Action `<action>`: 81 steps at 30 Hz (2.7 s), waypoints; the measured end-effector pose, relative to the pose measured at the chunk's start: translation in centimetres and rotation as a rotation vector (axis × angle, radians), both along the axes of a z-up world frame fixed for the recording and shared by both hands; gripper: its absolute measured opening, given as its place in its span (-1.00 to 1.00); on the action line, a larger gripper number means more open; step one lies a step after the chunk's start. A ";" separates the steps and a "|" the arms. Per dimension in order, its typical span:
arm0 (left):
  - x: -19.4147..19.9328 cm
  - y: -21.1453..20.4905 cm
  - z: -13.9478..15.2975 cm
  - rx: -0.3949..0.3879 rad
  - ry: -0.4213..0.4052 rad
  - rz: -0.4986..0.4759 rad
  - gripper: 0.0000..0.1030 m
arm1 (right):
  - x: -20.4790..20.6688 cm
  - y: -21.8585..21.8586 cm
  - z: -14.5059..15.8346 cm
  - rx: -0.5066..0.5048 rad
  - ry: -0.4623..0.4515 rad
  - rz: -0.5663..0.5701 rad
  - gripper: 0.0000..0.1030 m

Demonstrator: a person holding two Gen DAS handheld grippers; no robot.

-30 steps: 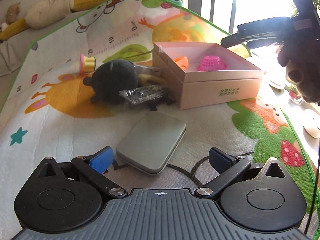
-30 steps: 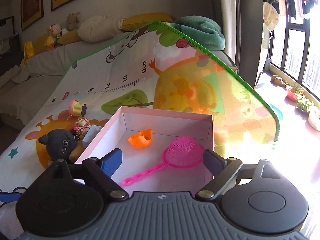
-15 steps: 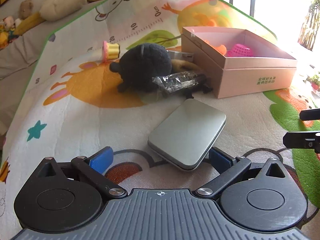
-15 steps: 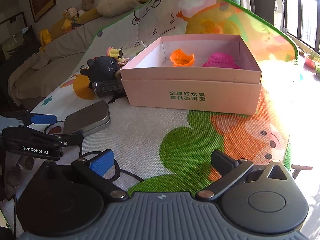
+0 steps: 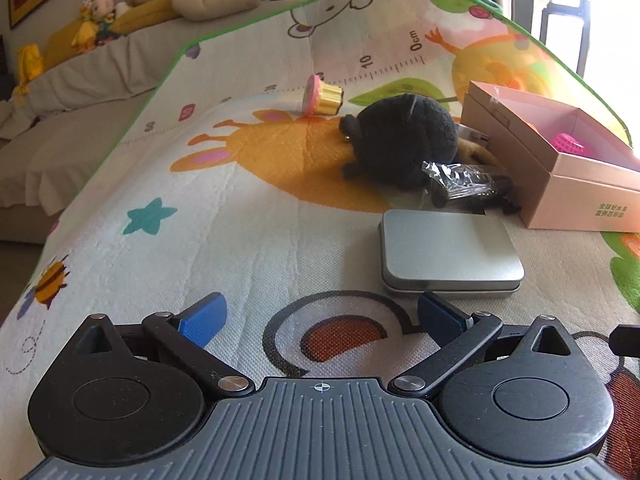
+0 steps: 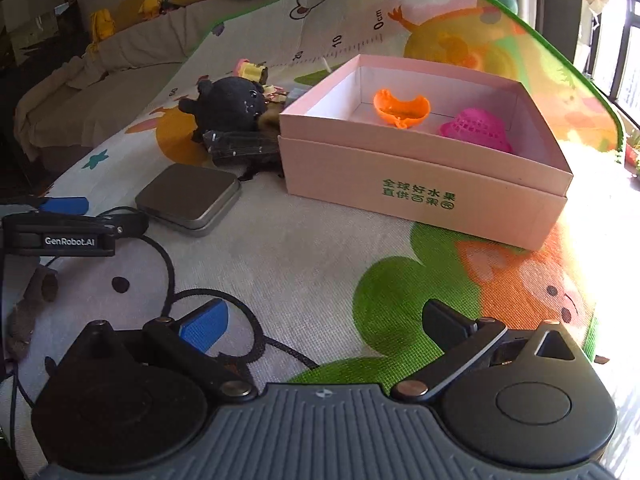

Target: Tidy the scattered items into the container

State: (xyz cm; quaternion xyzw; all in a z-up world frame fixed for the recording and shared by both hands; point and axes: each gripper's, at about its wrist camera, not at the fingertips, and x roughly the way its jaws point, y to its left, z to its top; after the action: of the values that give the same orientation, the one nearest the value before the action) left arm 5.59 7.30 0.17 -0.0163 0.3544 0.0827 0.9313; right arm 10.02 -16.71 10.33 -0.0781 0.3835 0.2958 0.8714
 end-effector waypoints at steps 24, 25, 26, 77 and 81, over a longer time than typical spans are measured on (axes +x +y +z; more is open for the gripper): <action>-4.6 8.3 4.2 -0.303 -0.260 0.132 1.00 | 27.3 29.2 2.1 -0.033 0.225 -0.038 -0.17; -4.5 8.3 4.0 -0.310 -0.251 0.123 1.00 | 27.0 28.9 2.3 -0.021 0.234 -0.022 -0.19; -4.3 8.2 3.8 -0.315 -0.242 0.111 1.00 | 26.3 28.4 2.9 -0.008 0.218 0.001 -0.19; 3.7 -8.0 0.2 0.072 0.013 -0.161 1.00 | -5.8 -5.3 -1.5 0.081 -0.044 -0.053 1.00; 3.4 -7.9 -0.2 0.071 -0.022 -0.154 1.00 | -6.6 -4.3 -1.9 0.002 -0.090 -0.031 1.00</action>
State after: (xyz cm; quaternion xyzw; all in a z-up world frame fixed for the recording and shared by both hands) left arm 9.01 -0.65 -0.02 0.0434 0.3413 0.0231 0.9386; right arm 3.46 -21.00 8.40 -0.0844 0.3449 0.2788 0.8923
